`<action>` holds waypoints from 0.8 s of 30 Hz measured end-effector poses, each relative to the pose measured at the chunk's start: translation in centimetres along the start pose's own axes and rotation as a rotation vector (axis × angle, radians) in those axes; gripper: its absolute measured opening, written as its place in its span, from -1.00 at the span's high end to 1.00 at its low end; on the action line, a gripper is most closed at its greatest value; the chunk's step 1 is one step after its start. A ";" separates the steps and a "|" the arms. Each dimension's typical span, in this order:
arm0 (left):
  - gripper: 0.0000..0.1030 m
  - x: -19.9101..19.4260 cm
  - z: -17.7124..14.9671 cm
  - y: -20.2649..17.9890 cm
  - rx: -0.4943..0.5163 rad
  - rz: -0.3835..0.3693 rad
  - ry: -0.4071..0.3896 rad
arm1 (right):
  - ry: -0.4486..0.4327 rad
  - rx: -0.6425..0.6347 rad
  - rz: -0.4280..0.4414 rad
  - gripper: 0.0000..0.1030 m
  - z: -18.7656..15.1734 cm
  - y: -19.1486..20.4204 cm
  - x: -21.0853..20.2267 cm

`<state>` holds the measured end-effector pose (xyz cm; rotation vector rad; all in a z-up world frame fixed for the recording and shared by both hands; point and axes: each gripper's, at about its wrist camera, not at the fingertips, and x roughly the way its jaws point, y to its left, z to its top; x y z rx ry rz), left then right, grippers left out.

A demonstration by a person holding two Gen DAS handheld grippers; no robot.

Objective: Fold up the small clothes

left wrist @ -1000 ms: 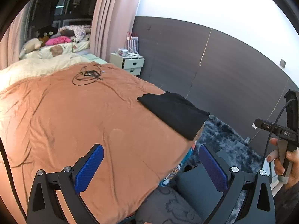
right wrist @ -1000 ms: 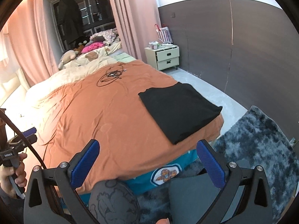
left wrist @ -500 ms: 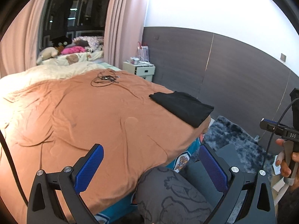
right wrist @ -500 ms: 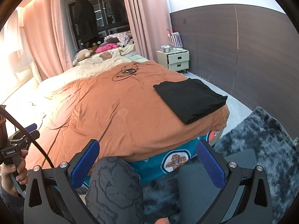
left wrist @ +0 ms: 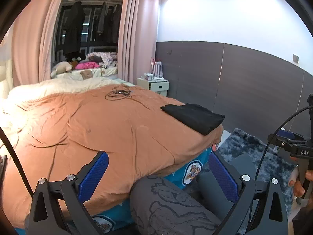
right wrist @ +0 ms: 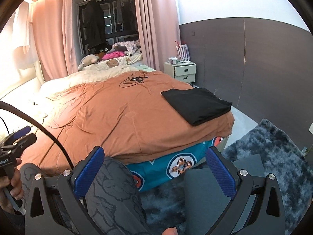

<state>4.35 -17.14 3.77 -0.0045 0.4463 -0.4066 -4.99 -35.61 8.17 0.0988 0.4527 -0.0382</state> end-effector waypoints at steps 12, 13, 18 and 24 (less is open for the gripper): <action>-0.99 -1.4 -1.1 -0.7 -0.027 0.032 -0.027 | -0.047 -0.025 -0.031 -1.00 -2.2 1.1 -0.6; -0.99 -1.5 -1.1 -0.7 -0.025 0.036 -0.027 | -0.053 -0.028 -0.034 -1.00 -2.2 1.4 -0.7; -0.99 -1.9 -1.3 -0.5 -0.029 0.037 -0.028 | -0.064 -0.037 -0.038 -1.00 -2.6 1.6 -0.8; -0.99 -2.7 -1.4 -0.6 -0.028 0.045 -0.039 | -0.072 -0.034 -0.044 -1.00 -2.9 1.1 -1.0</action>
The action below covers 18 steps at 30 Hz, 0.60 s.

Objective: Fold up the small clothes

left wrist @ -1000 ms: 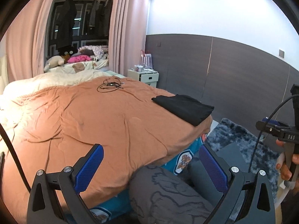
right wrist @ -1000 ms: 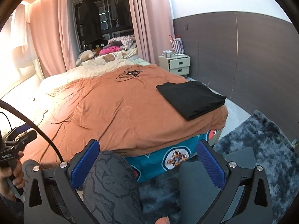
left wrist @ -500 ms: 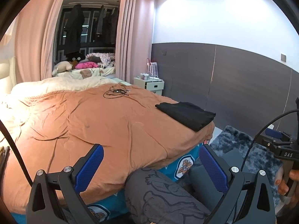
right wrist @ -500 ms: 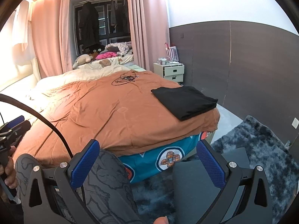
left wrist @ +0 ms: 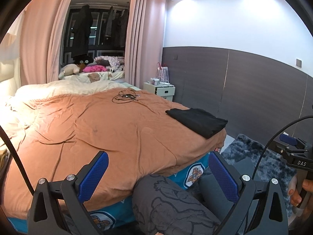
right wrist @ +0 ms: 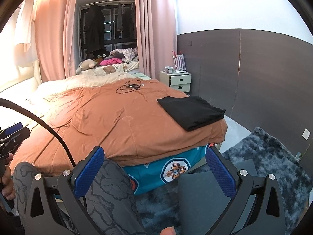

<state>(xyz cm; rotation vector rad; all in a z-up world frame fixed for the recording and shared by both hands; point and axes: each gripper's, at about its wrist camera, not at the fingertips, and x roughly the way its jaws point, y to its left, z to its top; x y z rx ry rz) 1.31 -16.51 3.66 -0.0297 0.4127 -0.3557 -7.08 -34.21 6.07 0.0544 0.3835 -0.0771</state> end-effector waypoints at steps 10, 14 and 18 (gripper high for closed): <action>-0.99 -0.8 0.0 -0.7 0.008 0.018 -0.008 | -0.013 0.001 -0.007 -1.00 -0.1 -0.6 -0.3; -0.99 -1.0 0.1 -0.7 0.004 0.021 -0.008 | -0.019 -0.002 -0.007 -1.00 -0.1 -1.0 -0.2; -0.99 -1.4 0.1 -0.9 0.005 0.025 -0.014 | -0.022 -0.005 -0.006 -1.00 -0.2 -1.2 -0.2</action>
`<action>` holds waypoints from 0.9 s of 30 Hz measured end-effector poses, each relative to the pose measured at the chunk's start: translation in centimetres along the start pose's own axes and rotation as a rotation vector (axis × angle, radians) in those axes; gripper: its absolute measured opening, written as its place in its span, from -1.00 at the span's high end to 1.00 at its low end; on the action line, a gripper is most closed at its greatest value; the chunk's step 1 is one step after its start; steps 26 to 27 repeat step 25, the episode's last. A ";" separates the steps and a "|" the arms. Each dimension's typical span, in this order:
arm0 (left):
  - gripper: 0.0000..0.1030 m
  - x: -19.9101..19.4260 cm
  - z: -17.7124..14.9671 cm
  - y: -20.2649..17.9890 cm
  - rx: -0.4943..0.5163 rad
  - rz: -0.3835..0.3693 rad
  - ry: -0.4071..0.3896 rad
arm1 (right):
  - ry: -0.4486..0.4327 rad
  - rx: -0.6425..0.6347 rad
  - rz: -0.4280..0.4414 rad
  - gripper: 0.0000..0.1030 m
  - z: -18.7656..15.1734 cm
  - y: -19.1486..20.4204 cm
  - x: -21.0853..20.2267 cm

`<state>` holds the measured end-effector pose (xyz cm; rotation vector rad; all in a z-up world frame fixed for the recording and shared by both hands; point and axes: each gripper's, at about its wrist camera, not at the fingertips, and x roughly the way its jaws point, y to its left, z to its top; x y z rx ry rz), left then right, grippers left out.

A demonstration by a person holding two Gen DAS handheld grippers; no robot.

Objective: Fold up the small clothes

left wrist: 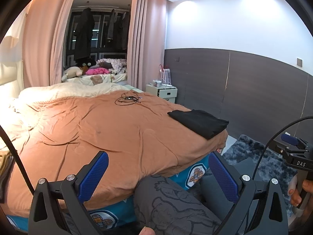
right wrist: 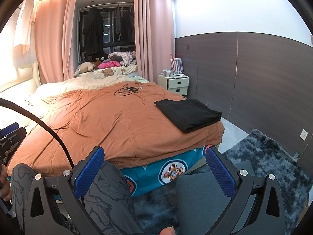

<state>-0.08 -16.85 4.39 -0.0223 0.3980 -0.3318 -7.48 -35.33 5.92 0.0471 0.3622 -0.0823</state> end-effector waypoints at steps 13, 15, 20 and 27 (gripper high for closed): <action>-0.99 -0.5 0.0 -0.1 -0.012 0.032 -0.018 | 0.000 0.011 0.002 -1.00 0.0 -0.4 -0.1; -0.99 -0.6 0.0 -0.2 -0.010 0.032 -0.017 | -0.001 0.011 0.001 -1.00 -0.1 -0.4 -0.2; -0.99 -0.9 -0.2 -0.3 -0.006 0.023 -0.015 | -0.018 0.018 -0.008 -1.00 -0.2 -0.7 -0.5; -0.99 -1.5 -0.6 -0.2 0.001 0.017 -0.003 | -0.019 0.022 -0.006 -1.00 -0.3 -1.0 -0.7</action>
